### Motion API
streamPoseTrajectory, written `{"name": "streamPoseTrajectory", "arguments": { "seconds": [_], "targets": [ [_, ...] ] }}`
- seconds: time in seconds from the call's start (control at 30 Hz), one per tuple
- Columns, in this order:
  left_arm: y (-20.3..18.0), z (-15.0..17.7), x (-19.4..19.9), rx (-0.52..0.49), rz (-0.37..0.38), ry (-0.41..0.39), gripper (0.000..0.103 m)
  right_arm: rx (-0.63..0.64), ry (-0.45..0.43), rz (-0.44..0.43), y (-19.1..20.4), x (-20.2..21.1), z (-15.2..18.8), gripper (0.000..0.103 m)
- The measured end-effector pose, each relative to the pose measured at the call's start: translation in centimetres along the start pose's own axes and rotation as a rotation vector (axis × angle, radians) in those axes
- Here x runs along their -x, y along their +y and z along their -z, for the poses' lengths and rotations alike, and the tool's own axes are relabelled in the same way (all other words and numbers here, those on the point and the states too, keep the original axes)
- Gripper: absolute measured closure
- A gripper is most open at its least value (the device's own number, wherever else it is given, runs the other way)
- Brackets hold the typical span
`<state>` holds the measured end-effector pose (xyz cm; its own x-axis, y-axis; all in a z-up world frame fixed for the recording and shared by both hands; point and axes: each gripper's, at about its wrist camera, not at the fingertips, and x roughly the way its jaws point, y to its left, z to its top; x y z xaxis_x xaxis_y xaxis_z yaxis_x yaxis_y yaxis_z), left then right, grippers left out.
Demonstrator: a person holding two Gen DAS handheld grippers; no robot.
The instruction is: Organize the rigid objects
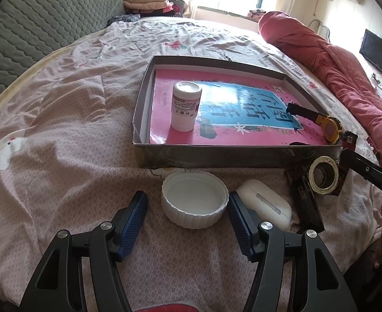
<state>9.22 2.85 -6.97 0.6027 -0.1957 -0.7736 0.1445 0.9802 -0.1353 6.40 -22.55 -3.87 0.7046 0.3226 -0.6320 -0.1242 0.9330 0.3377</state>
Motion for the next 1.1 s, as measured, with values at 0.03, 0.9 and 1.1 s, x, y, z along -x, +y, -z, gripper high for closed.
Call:
{"name": "streamPoseTrajectory", "arguments": {
  "seconds": [0.03, 0.9, 1.1],
  "targets": [
    [0.1, 0.0, 0.0, 0.004, 0.006, -0.002, 0.038, -0.001, 0.000, 0.002, 0.0, 0.0, 0.0, 0.084],
    [0.5, -0.3, 2.1, 0.034, 0.061, -0.058, 0.051, 0.024, -0.039, 0.003, 0.2, 0.8, -0.3, 0.091],
    [0.3, -0.4, 2.8, 0.022, 0.051, -0.081, 0.051, 0.022, -0.061, -0.006, 0.2, 1.6, -0.4, 0.091]
  ]
}}
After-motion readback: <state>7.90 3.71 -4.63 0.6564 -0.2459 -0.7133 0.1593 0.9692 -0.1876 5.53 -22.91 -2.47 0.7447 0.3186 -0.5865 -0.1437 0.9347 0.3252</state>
